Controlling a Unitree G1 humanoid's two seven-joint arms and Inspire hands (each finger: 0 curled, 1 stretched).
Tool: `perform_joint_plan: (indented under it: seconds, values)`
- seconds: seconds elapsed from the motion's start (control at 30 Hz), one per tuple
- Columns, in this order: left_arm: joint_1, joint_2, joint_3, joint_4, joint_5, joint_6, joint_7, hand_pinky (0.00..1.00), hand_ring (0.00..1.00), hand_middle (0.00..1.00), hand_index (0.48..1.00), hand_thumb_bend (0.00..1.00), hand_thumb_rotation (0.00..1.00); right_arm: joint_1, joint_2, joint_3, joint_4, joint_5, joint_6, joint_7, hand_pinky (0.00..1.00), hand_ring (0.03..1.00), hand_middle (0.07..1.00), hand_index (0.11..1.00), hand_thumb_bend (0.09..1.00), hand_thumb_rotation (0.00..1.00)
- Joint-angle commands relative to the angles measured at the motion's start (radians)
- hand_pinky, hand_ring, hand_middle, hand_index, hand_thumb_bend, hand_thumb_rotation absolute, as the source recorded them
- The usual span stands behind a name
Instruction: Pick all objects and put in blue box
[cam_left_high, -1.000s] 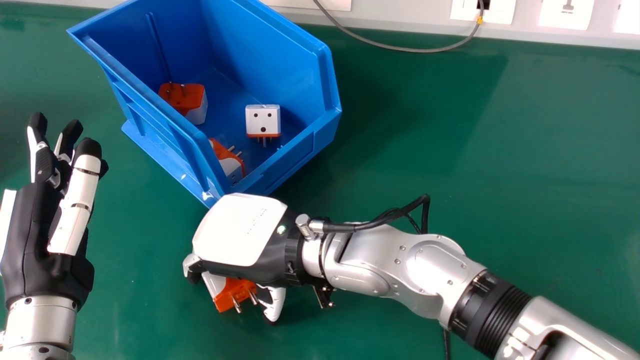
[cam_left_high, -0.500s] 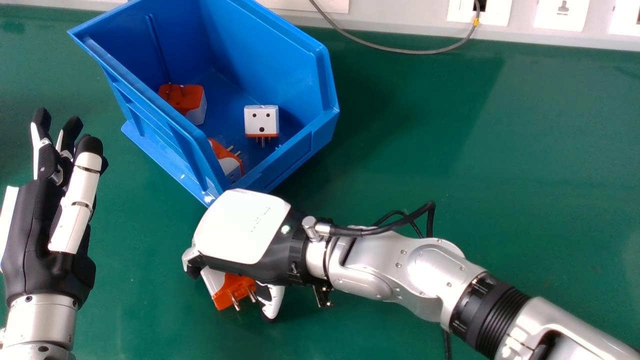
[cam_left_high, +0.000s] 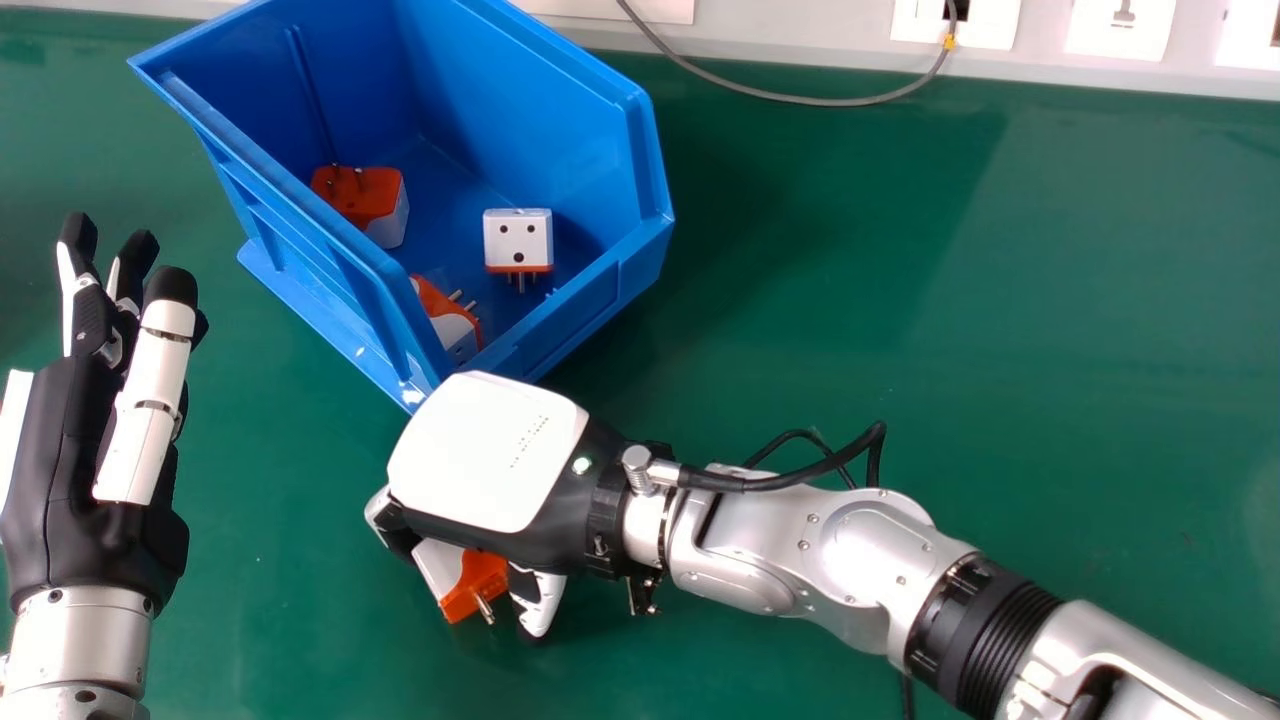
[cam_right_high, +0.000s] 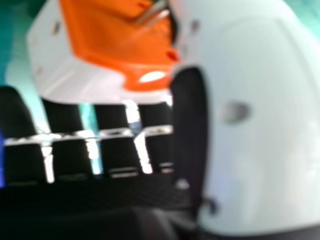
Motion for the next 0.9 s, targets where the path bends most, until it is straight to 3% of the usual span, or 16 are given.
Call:
perform_joint_plan:
  seconds: [0.0,0.27,0.47,0.73,0.87]
  values:
    - [-0.006,0.01,0.002,-0.023,0.002,-0.02,-0.004,0.97,1.0,1.0,1.0,0.39,0.67,0.018,-0.009,0.001,-0.001,-0.009,0.02,0.025,0.26,0.285,0.48,0.503,0.531,0.0]
    - [-0.01,0.011,0.007,-0.007,-0.01,-0.026,-0.017,0.97,1.0,1.0,1.0,0.39,0.68,0.044,-0.039,-0.035,-0.114,0.049,-0.012,0.119,0.21,0.221,0.44,0.487,0.528,0.0]
    - [-0.014,0.01,0.005,-0.004,0.0,-0.026,-0.011,0.97,1.0,1.0,1.0,0.39,0.68,0.079,-0.082,-0.064,-0.242,0.053,-0.021,0.162,0.3,0.316,0.439,0.49,0.514,0.0]
    - [-0.015,0.011,0.004,-0.009,0.0,-0.021,-0.009,0.95,0.99,0.99,0.999,0.37,0.66,0.114,-0.087,-0.101,-0.311,0.081,-0.018,0.244,0.34,0.365,0.46,0.481,0.508,0.0]
    - [-0.016,0.01,0.0,-0.009,0.01,-0.019,-0.002,0.95,0.98,0.99,0.998,0.36,0.65,0.135,-0.09,-0.13,-0.355,0.127,-0.005,0.317,0.34,0.397,0.475,0.453,0.505,0.0]
